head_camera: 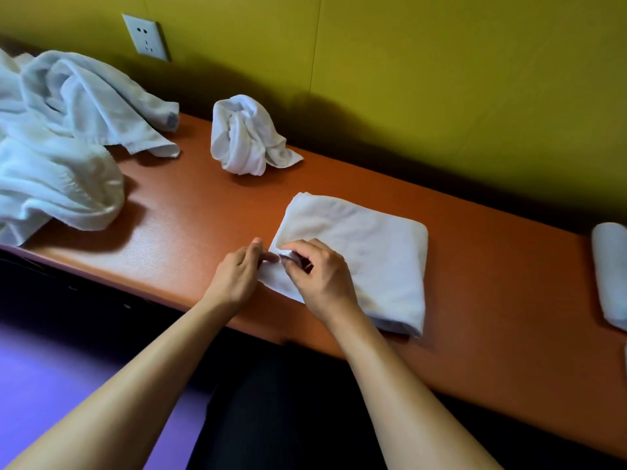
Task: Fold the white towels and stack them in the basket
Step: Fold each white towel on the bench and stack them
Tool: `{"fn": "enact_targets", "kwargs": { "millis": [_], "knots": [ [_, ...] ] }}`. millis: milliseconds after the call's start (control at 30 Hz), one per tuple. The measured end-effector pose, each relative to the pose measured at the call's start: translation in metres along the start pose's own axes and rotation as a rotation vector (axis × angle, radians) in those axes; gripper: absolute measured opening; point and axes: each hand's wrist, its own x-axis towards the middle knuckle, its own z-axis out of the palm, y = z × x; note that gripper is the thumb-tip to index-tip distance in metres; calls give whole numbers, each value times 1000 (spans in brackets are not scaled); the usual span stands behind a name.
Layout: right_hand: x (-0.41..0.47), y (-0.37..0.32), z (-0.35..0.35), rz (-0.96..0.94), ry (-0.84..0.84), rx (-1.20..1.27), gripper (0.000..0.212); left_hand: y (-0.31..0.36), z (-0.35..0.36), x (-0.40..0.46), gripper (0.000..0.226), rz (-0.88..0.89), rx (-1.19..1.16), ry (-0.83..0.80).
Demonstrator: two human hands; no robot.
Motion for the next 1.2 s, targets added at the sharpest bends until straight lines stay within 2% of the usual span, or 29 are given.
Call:
{"fn": "enact_targets", "kwargs": {
  "millis": [100, 167, 233, 300, 400, 467, 533, 600, 700, 800, 933, 1000, 1133, 1200],
  "knots": [
    [-10, 4, 5, 67, -241, -15, 31, 1, 0, 5, 52, -20, 17, 55],
    [-15, 4, 0, 82, -257, 44, 38, 9, 5, -1, 47, 21, 74, 44],
    [-22, 9, -16, 68, -169, 20, 35, 11, 10, -8, 49, 130, 186, 41],
    [-34, 28, -38, 111, 22, -110, 31, 9, 15, -18, 46, 229, 414, 63],
    [-62, 66, -84, 347, 334, -363, 29, 6, 24, -30, 38, 247, 674, 113],
    [-78, 84, -106, 512, 270, -420, 42, 1, 30, -35, 35, 292, 709, 115],
    [-88, 95, -115, 455, 126, -434, 51, -4, 34, -35, 38, 324, 730, 128],
    [-97, 101, -115, 252, 19, -582, 50, -5, 38, -32, 42, 353, 725, 130],
    [-109, 108, -120, 124, -42, -650, 49, 0, 44, -23, 42, 442, 783, 100],
    [-133, 112, -127, 173, -11, -686, 45, 9, 55, -9, 42, 502, 778, 60],
    [-167, 100, -123, 210, 157, -768, 37, 45, 88, -4, 43, 401, 853, 69],
    [-173, 91, -117, 273, 184, -800, 36, 64, 108, -20, 40, 404, 856, 85],
    [-170, 72, -104, 418, 159, -792, 33, 76, 143, -85, 28, 741, 758, -139],
    [-170, 70, -102, 438, 157, -733, 35, 68, 152, -120, 27, 814, 755, -210]
  ]
}}
